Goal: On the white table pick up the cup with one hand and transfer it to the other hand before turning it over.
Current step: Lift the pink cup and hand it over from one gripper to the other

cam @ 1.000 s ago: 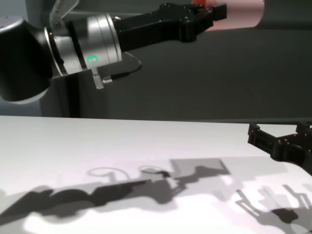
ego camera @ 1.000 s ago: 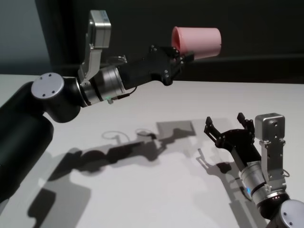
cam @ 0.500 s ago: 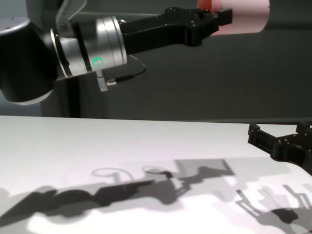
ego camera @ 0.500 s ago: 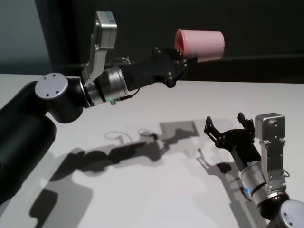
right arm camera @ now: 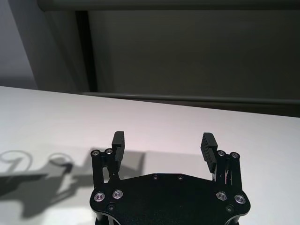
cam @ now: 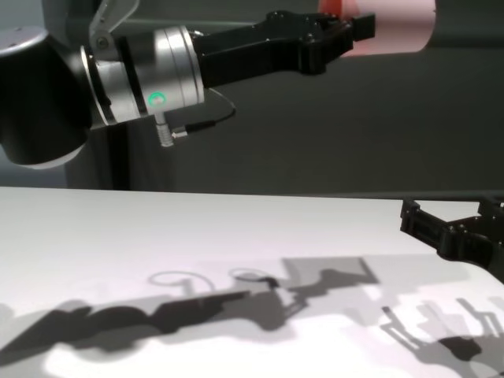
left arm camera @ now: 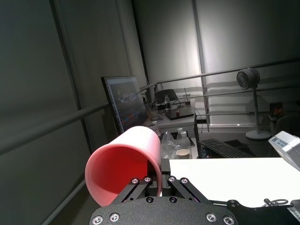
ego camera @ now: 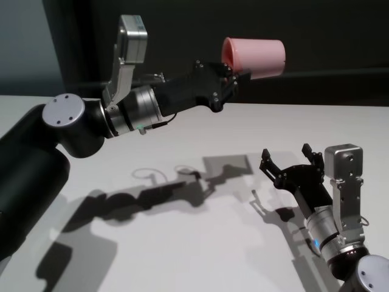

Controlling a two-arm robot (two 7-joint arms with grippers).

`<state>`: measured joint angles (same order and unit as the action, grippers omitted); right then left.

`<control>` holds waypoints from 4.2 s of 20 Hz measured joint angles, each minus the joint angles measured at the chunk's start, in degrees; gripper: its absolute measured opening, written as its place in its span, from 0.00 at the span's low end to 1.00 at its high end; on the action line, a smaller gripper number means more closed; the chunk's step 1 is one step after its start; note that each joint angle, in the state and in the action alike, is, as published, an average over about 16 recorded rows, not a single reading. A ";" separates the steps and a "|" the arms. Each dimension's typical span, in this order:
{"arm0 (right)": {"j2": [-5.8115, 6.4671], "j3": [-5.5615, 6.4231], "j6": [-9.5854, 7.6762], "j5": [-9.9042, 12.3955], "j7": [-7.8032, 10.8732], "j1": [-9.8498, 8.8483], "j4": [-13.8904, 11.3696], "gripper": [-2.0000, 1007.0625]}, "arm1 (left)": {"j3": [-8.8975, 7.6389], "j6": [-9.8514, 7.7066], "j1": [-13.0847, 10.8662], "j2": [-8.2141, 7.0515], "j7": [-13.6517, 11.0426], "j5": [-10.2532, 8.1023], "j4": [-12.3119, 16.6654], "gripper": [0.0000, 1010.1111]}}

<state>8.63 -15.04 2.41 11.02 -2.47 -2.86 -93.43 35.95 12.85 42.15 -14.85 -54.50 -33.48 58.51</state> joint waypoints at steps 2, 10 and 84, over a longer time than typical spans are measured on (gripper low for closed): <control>-0.37 0.01 -0.04 0.50 0.75 0.25 0.03 0.99 | -0.01 0.04 0.01 -0.01 -0.03 0.02 0.00 0.05; -2.98 1.33 -0.05 6.25 6.07 0.92 -0.71 0.99 | -0.04 0.17 0.03 -0.04 -0.10 0.06 0.01 0.05; -10.10 7.28 -4.27 68.29 45.84 17.92 21.92 0.99 | -0.09 0.30 0.06 -0.08 -0.17 0.10 0.00 0.05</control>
<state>-1.47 -7.76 -1.86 79.31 43.37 15.06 -71.51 35.87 13.16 42.21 -14.94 -54.67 -33.39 58.51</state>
